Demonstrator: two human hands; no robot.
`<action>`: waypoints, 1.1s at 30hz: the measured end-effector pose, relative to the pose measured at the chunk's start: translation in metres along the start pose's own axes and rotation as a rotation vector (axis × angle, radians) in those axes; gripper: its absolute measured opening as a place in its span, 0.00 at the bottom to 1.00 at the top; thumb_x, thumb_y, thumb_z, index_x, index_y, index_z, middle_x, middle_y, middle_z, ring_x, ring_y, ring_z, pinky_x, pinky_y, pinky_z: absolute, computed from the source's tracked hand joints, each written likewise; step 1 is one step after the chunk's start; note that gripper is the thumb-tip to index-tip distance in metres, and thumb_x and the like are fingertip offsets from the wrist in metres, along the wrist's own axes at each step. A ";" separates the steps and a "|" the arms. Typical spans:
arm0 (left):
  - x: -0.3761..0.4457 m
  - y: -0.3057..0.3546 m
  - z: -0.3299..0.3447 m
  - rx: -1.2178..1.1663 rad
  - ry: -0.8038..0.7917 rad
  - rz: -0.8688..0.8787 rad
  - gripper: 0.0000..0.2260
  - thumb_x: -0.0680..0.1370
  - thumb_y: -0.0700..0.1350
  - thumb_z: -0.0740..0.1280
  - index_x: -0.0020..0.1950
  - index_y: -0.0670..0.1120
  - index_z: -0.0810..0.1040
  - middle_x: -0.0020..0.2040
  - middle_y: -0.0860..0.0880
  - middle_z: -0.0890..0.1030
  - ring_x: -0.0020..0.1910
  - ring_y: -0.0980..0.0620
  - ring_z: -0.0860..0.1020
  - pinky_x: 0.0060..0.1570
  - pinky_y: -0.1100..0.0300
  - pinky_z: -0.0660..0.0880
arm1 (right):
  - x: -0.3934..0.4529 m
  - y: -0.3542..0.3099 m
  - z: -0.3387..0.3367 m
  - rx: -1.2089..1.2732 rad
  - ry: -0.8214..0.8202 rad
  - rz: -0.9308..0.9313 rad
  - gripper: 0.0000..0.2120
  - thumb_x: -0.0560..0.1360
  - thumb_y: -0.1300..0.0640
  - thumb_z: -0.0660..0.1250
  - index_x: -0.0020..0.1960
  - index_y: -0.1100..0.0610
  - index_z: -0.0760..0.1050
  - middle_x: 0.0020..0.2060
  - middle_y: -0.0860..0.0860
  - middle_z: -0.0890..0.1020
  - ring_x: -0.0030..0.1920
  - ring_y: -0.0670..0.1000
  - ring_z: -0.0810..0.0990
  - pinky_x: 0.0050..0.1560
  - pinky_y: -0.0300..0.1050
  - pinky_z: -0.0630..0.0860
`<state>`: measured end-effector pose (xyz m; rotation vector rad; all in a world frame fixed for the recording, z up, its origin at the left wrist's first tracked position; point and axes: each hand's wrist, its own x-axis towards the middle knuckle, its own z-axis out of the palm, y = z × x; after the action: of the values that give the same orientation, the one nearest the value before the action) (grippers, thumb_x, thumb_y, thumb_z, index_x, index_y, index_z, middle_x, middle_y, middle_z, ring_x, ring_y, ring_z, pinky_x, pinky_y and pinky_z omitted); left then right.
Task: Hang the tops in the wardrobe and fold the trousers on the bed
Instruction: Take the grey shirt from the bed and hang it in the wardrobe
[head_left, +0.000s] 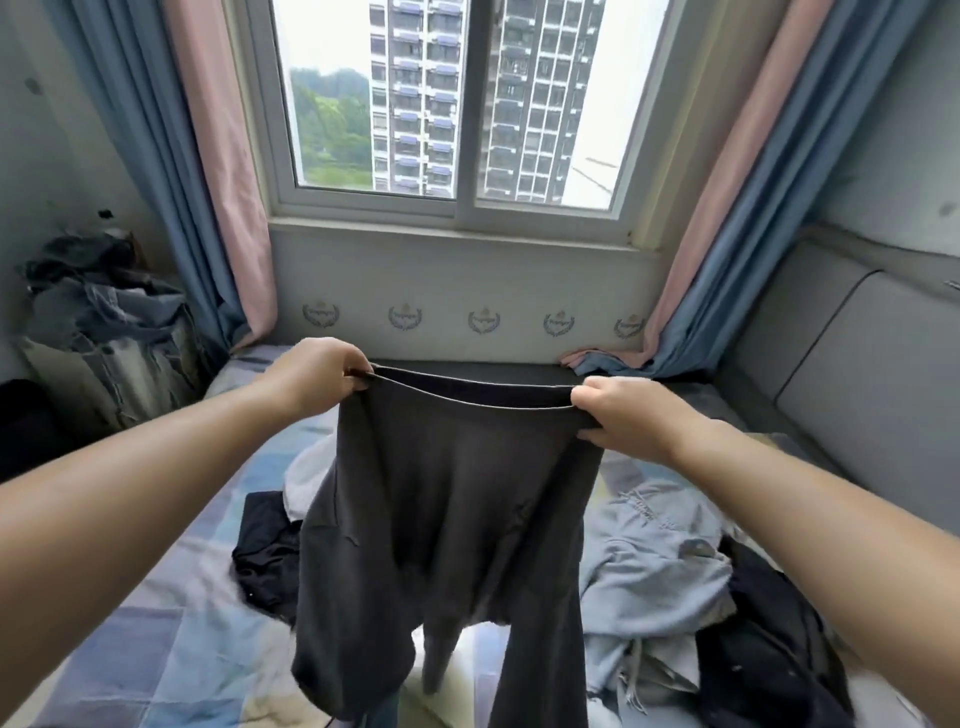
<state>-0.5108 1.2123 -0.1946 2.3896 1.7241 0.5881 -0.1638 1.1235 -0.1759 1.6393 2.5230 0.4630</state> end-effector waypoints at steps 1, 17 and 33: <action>-0.003 0.011 -0.007 -0.024 -0.001 0.026 0.06 0.74 0.45 0.71 0.51 0.49 0.84 0.48 0.49 0.83 0.47 0.48 0.78 0.50 0.58 0.74 | -0.017 0.002 -0.014 -0.014 0.015 0.032 0.13 0.75 0.50 0.66 0.54 0.57 0.71 0.52 0.52 0.76 0.54 0.55 0.77 0.46 0.48 0.72; -0.075 0.225 -0.037 -0.887 -0.254 0.485 0.06 0.74 0.38 0.72 0.41 0.49 0.83 0.29 0.57 0.82 0.29 0.65 0.79 0.37 0.70 0.74 | -0.302 -0.041 -0.160 0.023 0.144 0.887 0.05 0.74 0.61 0.65 0.49 0.57 0.72 0.45 0.53 0.77 0.47 0.58 0.77 0.39 0.46 0.65; -0.304 0.533 -0.051 -1.754 -1.313 0.252 0.06 0.77 0.47 0.69 0.41 0.47 0.77 0.32 0.52 0.80 0.37 0.55 0.79 0.44 0.63 0.75 | -0.630 -0.178 -0.283 -0.288 0.205 1.393 0.14 0.66 0.72 0.65 0.49 0.60 0.76 0.47 0.53 0.79 0.46 0.56 0.78 0.44 0.50 0.73</action>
<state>-0.1422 0.7436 -0.0417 0.9835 0.0052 0.1668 -0.1260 0.4301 -0.0138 2.9957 0.8684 1.0020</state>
